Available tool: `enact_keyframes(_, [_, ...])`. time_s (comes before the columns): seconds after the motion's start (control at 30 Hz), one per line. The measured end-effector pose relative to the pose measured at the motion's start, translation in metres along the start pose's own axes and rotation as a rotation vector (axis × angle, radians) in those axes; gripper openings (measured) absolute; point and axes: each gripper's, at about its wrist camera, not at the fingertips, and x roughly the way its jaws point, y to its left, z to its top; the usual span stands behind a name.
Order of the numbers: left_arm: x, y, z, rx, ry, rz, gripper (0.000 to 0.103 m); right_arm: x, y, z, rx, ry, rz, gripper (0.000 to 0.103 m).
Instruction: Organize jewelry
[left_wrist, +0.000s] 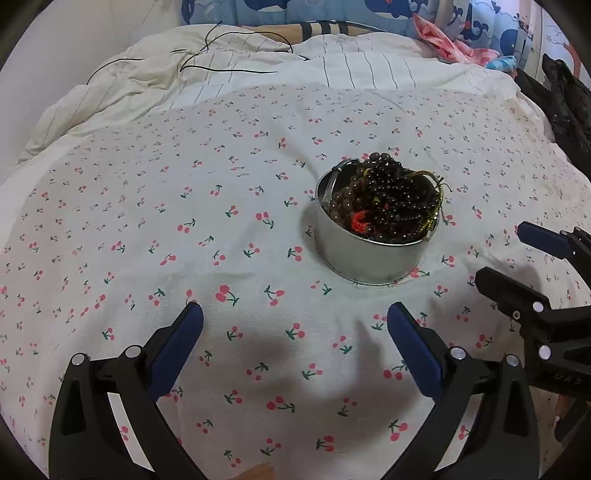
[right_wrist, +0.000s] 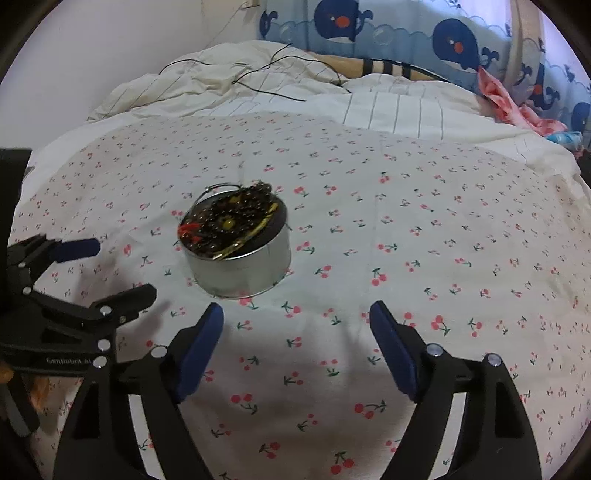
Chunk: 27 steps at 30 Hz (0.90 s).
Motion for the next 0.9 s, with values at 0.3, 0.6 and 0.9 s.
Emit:
enact_keyframes(0.3, [-0.016, -0.002, -0.001, -0.045, -0.056, 0.009, 0.096, -0.017, 0.0, -0.006, 0.1, -0.029, -0.043, 0.096])
enact_keyframes(0.6, [-0.014, -0.003, -0.001, -0.022, -0.083, 0.063, 0.096, -0.011, -0.001, -0.007, 0.094, -0.023, -0.071, 0.096])
enact_keyframes(0.9, [-0.017, -0.009, -0.002, -0.008, -0.101, 0.059, 0.096, -0.01, -0.008, -0.006, 0.095, -0.028, -0.08, 0.096])
